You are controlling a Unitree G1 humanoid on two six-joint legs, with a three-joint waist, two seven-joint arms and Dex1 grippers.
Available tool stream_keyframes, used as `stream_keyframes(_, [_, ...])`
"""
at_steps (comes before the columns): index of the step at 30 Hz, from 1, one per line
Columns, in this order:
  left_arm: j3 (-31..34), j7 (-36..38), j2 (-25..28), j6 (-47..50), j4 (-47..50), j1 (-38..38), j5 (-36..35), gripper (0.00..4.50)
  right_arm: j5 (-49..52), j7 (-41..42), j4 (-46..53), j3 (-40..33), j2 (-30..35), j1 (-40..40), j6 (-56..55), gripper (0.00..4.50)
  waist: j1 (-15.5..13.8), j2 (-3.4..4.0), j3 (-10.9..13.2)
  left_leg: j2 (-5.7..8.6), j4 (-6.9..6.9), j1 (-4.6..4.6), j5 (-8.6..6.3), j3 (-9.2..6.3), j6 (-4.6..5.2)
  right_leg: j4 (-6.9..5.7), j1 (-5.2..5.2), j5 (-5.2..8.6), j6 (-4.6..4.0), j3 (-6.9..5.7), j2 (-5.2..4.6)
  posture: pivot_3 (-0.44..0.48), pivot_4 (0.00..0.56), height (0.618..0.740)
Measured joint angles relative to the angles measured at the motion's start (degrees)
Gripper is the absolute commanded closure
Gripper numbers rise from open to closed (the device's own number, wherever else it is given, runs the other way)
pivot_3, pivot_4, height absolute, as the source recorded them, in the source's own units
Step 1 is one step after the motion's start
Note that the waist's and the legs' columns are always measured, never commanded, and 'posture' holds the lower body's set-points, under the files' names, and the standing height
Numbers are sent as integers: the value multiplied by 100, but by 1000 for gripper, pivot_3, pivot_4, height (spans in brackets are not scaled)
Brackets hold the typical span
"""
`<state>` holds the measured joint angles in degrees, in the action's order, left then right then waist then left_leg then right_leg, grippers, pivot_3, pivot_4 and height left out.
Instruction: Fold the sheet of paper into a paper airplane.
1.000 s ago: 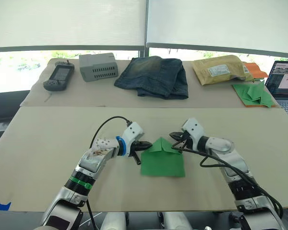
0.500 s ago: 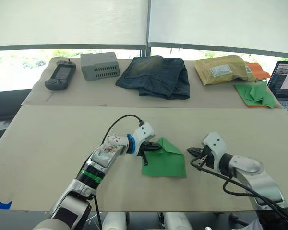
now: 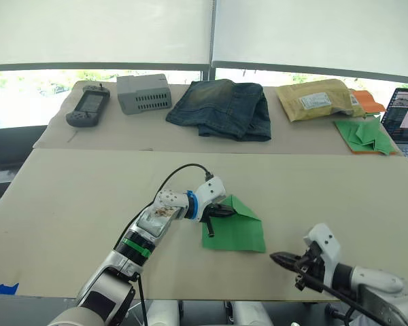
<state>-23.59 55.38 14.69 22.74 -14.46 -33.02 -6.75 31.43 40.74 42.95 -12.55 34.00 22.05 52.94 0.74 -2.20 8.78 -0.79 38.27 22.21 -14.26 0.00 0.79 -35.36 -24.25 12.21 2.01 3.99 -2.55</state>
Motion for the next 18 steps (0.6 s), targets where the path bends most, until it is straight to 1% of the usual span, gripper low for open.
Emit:
stream_keyframes(3, [-14, 26, -24, -9, -13, 1, 12, 4473, 211, -296, 180, 109, -201, 1, 196, 4500, 5, 0, 0, -2, 9, 1, 0, 0, 0, 0, 1, -4, 4, 0, 0, 0, 150, 728])
stream_keyframes(10, [-9, 72, -14, -1, 4, 3, 7, 4473, 303, -1218, 136, 821, -721, -431, 600, 4500, 3, 1, -1, -2, 8, 8, 0, -2, 0, 2, -4, -4, 1, -2, 1, 0, 150, 728])
stream_keyframes(18, [114, 158, 335, 179, 328, 176, -27, 4473, 246, -1673, -38, 1156, -923, -725, 515, 4500, 47, -2, -2, -7, 9, -13, 0, -2, 1, -4, 7, -9, -5, -3, 8, 0, 150, 728])
